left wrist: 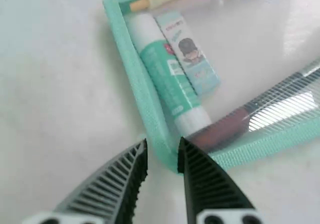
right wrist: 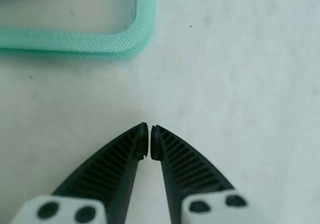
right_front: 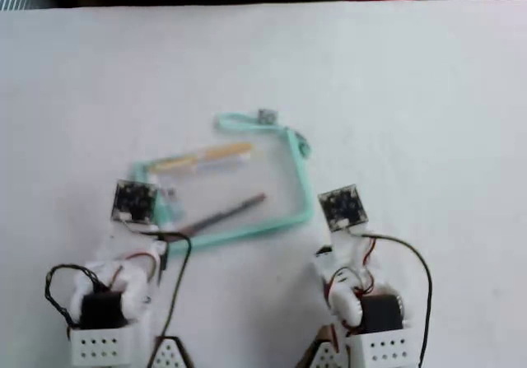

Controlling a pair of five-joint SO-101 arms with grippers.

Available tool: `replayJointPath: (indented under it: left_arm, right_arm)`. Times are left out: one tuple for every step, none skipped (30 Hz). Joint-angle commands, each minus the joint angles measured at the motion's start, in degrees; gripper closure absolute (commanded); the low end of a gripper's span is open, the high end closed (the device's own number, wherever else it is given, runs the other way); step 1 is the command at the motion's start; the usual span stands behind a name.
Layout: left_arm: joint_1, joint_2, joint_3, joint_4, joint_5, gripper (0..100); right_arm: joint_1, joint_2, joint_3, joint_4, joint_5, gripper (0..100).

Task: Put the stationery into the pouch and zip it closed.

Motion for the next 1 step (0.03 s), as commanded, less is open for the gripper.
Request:
replayJointPath:
  left_arm:
    - [-0.31,0.22,-0.26,0.53,0.53,88]
  right_arm:
    - [0.04,-0.48,0.53,0.13,-0.44,97.8]
